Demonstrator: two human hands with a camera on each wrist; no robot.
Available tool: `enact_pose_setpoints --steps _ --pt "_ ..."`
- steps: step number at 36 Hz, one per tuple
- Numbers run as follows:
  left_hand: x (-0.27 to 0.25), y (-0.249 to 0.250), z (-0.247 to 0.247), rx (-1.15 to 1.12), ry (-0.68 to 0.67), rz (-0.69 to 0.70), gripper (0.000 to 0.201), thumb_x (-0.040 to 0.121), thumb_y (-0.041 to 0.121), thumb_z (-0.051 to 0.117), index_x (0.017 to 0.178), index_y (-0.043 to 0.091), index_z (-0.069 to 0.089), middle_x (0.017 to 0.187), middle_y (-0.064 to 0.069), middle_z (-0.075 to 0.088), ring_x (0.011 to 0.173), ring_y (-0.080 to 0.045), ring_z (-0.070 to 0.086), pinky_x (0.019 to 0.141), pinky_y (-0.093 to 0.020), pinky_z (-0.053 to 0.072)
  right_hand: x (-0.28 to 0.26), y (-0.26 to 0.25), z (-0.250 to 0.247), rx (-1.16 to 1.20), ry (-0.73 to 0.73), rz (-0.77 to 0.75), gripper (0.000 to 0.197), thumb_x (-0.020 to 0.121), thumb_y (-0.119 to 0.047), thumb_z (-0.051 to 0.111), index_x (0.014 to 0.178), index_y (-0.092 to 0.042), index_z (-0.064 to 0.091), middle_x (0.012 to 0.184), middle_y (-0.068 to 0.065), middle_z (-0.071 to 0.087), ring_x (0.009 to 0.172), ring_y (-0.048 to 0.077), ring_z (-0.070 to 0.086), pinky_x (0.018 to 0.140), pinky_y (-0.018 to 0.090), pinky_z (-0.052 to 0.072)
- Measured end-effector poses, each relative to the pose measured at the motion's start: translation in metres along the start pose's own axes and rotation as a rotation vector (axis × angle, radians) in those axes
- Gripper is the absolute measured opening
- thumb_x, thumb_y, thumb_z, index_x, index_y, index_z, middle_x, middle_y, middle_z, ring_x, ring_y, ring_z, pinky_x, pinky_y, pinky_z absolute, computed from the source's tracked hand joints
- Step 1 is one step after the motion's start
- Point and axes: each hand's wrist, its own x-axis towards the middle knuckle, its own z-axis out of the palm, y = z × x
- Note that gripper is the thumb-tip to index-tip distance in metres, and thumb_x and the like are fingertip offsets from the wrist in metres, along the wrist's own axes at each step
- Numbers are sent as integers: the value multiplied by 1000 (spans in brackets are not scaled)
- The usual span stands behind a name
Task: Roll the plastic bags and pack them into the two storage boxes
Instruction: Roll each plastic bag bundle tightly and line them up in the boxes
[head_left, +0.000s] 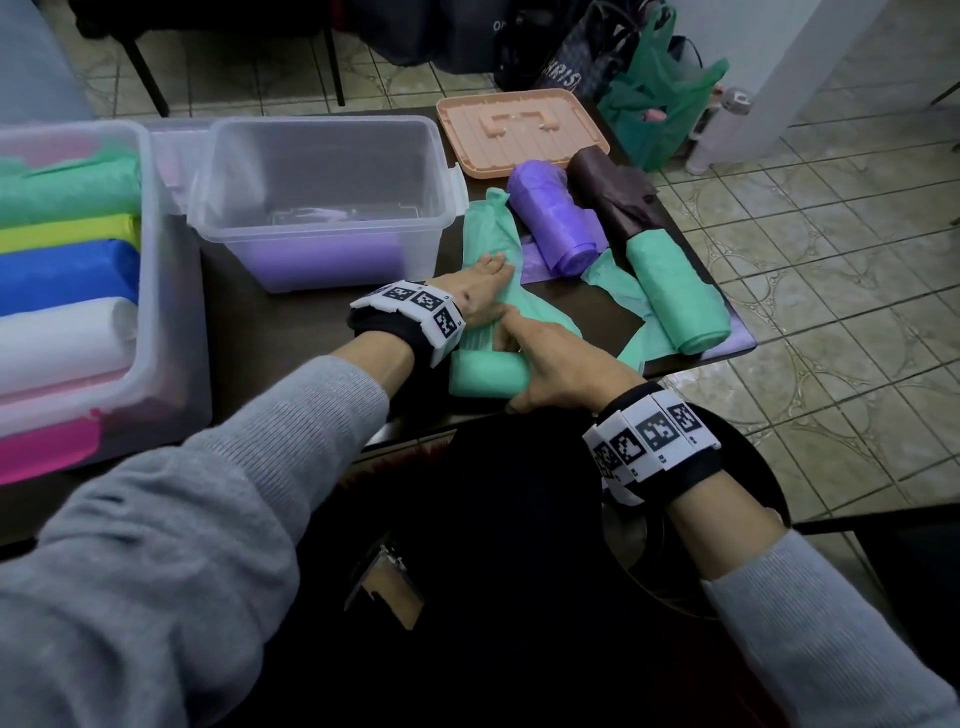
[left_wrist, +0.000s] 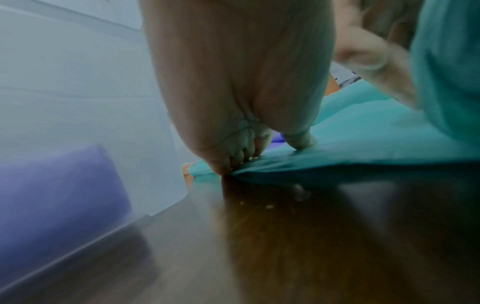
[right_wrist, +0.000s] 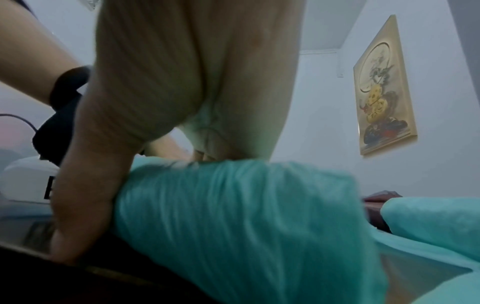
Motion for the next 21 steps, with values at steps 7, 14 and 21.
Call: enact_pose_setpoints --steps 7,14,21 --pt "1 0 2 -47 54 -4 65 99 35 43 149 6 13 159 -13 0 147 -23 1 119 -36 8 2 3 -4 8 5 49 54 63 -26 85 109 -16 59 109 0 55 105 17 51 89 29 42" --pt "-2 -1 2 -209 144 9 85 92 33 57 151 14 -2 159 -13 0 145 -27 16 118 -36 16 0 6 -13 -29 -53 8 64 73 -35 78 131 -19 55 119 9 49 114 23 47 92 24 32" --pt "-21 16 -19 -207 300 15 40 93 23 57 131 9 52 139 -11 47 129 -25 43 103 -28 32 6 15 -15 132 21 69 47 74 -32 78 113 -12 60 103 -2 61 105 17 57 83 19 39"
